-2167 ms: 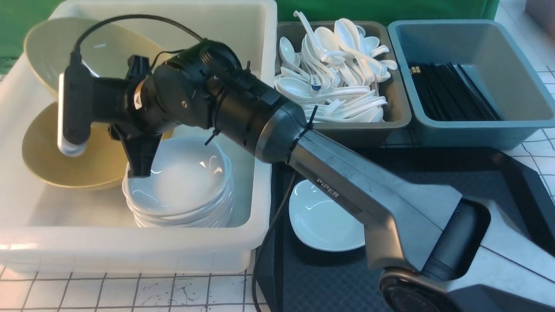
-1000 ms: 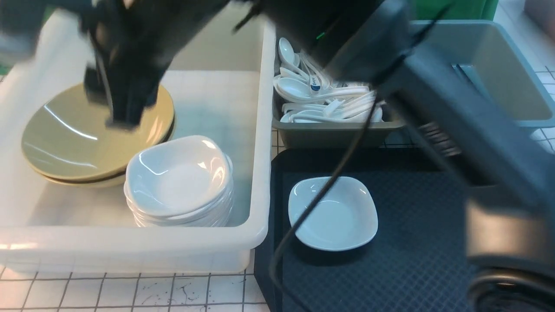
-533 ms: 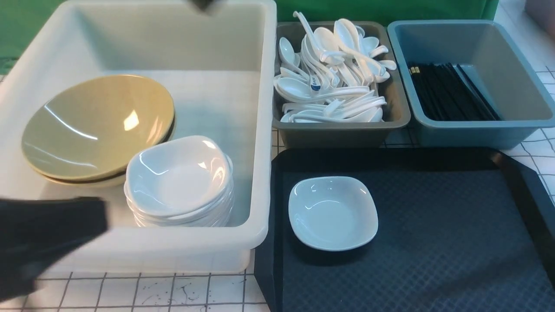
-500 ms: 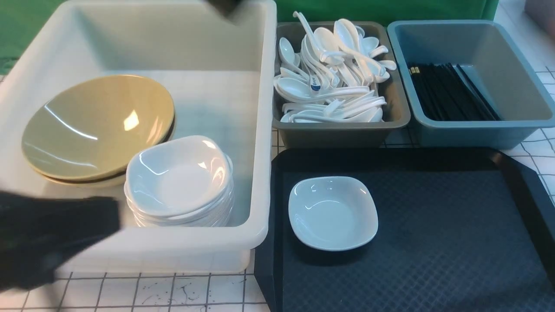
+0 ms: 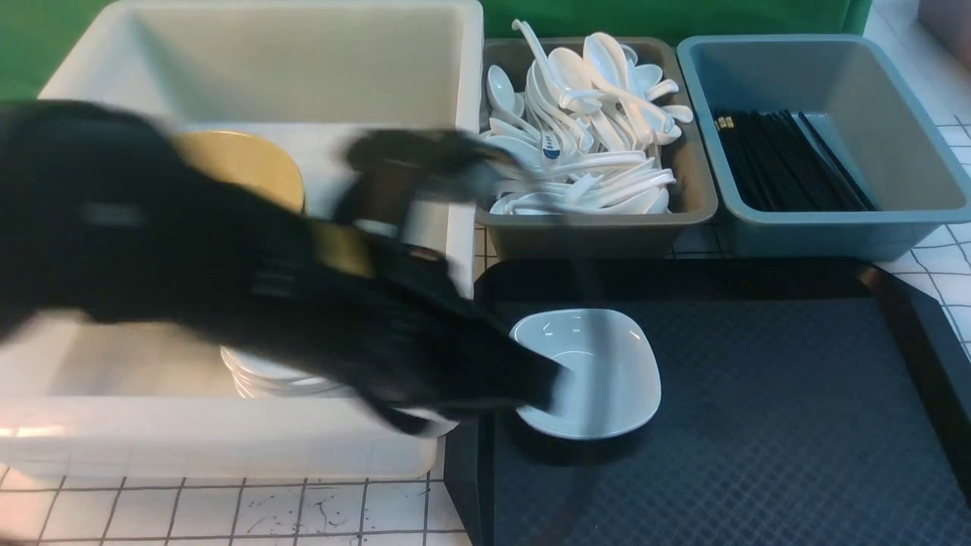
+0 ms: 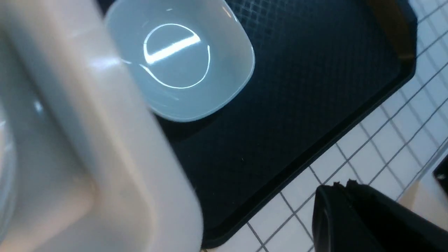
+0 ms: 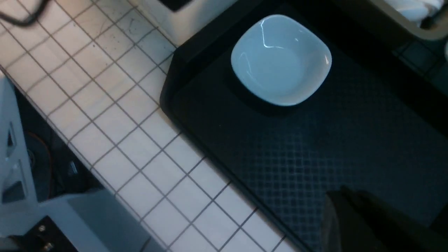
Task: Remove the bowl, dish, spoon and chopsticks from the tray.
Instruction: Use the left arm to grab the plate
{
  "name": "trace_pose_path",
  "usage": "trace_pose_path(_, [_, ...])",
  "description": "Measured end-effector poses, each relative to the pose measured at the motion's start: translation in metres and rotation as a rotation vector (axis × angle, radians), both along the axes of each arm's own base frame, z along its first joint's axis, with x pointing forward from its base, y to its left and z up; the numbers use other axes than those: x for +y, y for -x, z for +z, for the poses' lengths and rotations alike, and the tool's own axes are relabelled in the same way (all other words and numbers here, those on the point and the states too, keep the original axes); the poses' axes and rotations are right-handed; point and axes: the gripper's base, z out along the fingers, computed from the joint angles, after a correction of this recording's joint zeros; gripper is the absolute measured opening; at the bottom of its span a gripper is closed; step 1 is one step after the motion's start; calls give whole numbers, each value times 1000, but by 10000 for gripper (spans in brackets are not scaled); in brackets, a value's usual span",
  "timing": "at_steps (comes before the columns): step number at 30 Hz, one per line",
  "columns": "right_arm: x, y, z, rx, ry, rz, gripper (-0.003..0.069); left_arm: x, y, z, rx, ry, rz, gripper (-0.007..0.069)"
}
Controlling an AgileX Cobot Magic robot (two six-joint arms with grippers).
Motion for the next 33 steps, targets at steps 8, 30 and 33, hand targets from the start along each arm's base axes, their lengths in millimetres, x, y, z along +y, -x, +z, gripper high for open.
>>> trace_pose_path(8, [-55,41,-8,-66,-196,-57,33,-80,-38,-55,47,-152,-105,11])
trace_pose_path(30, [-63,48,-8,-148,-153,26,43,-124,-99,-149,-244,-399,-282,528])
trace_pose_path(33, [-68,52,-8,-161,-172,26,43,-125,-100,-150,-251,-402,-281,391])
